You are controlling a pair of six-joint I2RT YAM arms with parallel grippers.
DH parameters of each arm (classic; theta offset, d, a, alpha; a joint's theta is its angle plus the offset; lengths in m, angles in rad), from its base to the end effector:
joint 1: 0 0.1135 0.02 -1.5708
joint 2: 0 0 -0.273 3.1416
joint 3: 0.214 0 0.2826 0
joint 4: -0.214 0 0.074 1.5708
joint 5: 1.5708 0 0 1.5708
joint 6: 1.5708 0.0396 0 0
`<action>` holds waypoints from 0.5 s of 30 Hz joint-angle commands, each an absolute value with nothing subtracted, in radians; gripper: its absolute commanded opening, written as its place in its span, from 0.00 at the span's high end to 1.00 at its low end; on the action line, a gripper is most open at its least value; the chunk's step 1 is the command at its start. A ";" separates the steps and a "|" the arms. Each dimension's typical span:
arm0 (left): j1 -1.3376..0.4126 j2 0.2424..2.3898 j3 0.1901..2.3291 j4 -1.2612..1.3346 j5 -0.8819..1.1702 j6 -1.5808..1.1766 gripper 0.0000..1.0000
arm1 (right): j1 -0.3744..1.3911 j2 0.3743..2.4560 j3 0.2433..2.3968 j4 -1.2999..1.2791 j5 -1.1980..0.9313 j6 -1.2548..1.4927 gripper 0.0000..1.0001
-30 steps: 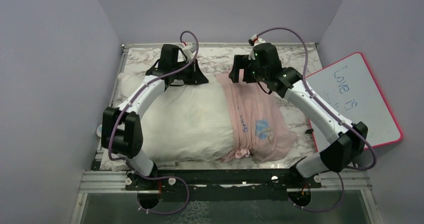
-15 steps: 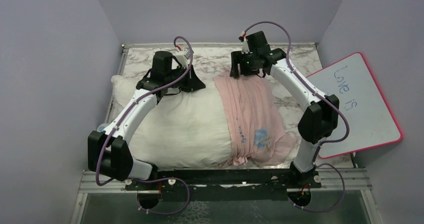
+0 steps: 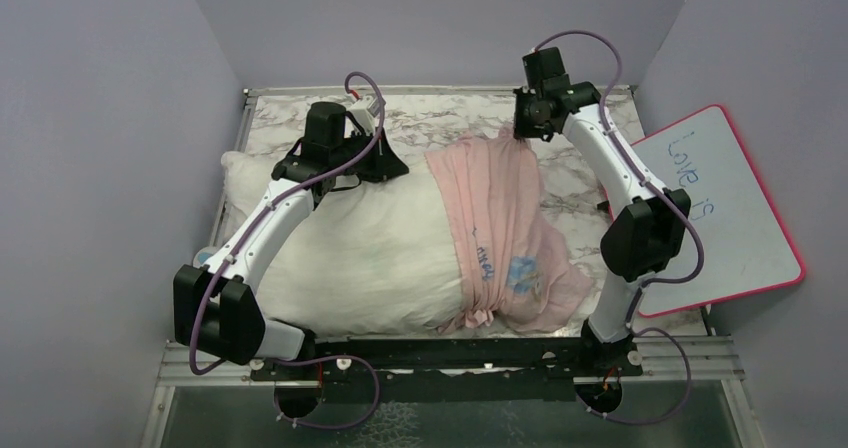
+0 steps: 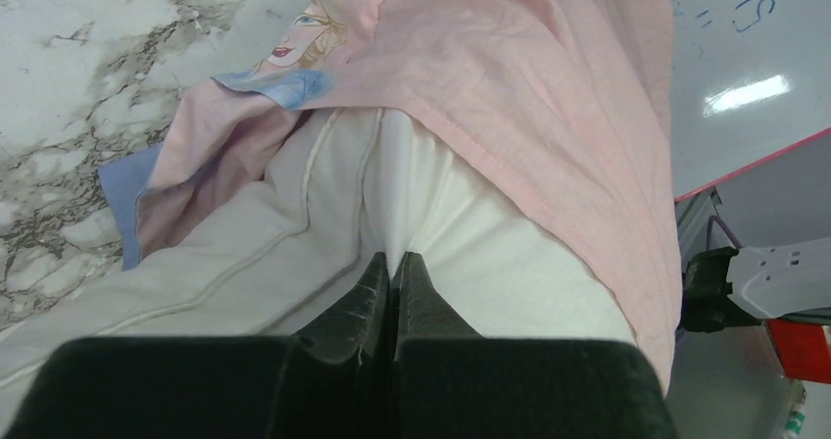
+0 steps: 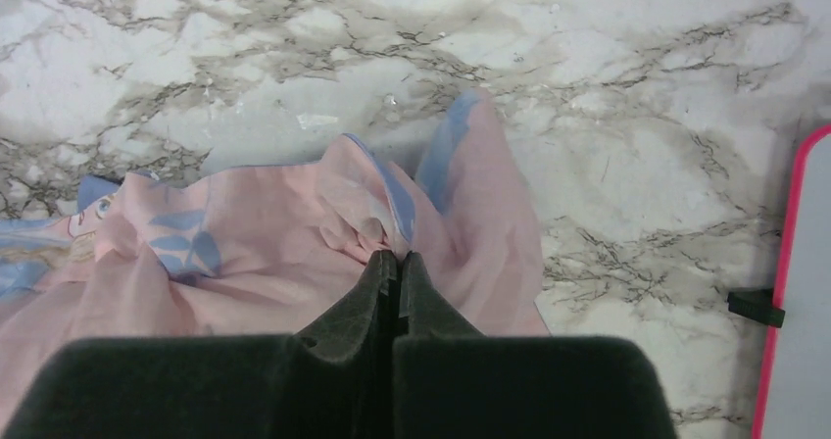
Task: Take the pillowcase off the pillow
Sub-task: Remove the pillow from the pillowcase.
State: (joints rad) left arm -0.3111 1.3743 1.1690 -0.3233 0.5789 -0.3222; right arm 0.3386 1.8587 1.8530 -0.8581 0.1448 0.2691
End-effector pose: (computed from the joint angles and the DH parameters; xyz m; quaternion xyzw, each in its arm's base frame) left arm 0.3188 -0.1253 0.3297 0.1375 0.8320 -0.3838 0.3763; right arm 0.4240 0.1433 0.3476 -0.0075 0.9360 0.0385 0.3498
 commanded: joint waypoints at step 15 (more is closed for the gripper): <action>-0.301 1.314 1.189 -0.316 0.610 -0.361 1.00 | 0.471 1.958 2.068 -0.899 -0.198 0.178 0.12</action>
State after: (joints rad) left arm -0.3107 1.3724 1.1690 -0.3233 0.5797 -0.3424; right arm 0.3813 1.8706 2.0056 -0.8314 -0.1677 0.2409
